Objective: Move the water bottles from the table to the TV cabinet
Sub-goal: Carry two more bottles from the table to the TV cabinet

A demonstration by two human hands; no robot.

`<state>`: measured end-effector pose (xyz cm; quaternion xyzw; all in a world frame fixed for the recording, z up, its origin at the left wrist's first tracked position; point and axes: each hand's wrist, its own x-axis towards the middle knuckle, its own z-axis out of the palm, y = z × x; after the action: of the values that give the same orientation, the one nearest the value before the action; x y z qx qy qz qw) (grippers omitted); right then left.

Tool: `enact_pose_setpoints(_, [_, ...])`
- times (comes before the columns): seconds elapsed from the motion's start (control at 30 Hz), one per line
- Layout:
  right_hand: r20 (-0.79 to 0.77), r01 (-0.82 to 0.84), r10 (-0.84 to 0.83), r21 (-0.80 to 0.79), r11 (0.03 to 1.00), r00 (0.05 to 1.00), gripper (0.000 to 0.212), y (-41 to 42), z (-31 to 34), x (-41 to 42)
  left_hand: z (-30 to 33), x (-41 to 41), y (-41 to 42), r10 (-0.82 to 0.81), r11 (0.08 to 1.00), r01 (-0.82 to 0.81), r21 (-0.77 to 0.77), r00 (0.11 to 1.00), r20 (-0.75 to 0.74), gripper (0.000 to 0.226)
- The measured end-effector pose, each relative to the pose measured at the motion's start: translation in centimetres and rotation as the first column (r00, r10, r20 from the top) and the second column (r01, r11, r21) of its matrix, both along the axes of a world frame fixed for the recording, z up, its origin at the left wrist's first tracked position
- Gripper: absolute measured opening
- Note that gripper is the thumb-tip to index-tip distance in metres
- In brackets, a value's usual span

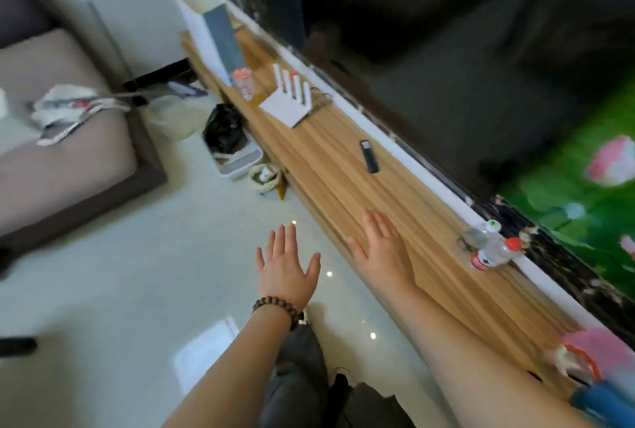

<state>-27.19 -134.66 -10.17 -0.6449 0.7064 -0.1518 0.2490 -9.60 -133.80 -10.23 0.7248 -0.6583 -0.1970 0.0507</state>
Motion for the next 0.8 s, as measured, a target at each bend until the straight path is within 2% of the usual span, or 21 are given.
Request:
enact_pose_setpoints(0.13, [0.009,-0.236,0.236,-0.005,0.972,0.972,0.065,0.7,-0.2,5.7,0.0,5.6,4.9,0.265,0.964,-0.266,0.008,0.964,0.017,0.075])
enact_pose_setpoints(0.23, [0.045,-0.379,0.378,0.011,0.925,0.925,0.067,1.9,-0.3,10.2,0.4,9.4,8.5,0.429,0.904,-0.428,-0.012,0.903,0.01,0.074])
enact_pose_setpoints(0.33, [0.017,-0.545,0.545,-0.003,0.839,0.838,0.066,3.7,0.0,14.9,1.0,12.8,12.9,0.587,0.808,-0.588,-0.043,0.809,-0.023,0.073])
enact_pose_setpoints(0.4, [0.032,-0.541,0.541,-0.002,0.841,0.841,0.063,3.5,0.3,15.6,1.3,13.2,13.2,0.607,0.793,-0.607,-0.043,0.794,-0.022,0.073])
enact_pose_setpoints(0.47, [0.027,-0.698,0.699,-0.032,0.715,0.715,0.063,7.0,1.1,20.8,2.0,16.4,19.2,0.758,0.65,-0.757,-0.064,0.652,-0.013,0.073])
enact_pose_setpoints(0.5, [0.023,-0.707,0.707,-0.031,0.707,0.707,0.063,7.2,1.1,21.4,2.1,16.8,19.7,0.764,0.642,-0.763,-0.072,0.645,-0.011,0.073])
enact_pose_setpoints(0.63, [0.017,-0.829,0.832,-0.069,0.555,0.555,0.063,12.9,2.0,27.3,2.8,19.7,28.0,0.881,0.471,-0.876,-0.1,0.474,-0.002,0.071])
enact_pose_setpoints(0.8, [0.032,-0.903,0.907,-0.077,0.422,0.421,0.063,21.9,2.4,31.7,3.4,21.1,39.4,0.953,0.301,-0.947,-0.114,0.304,-0.01,0.071])
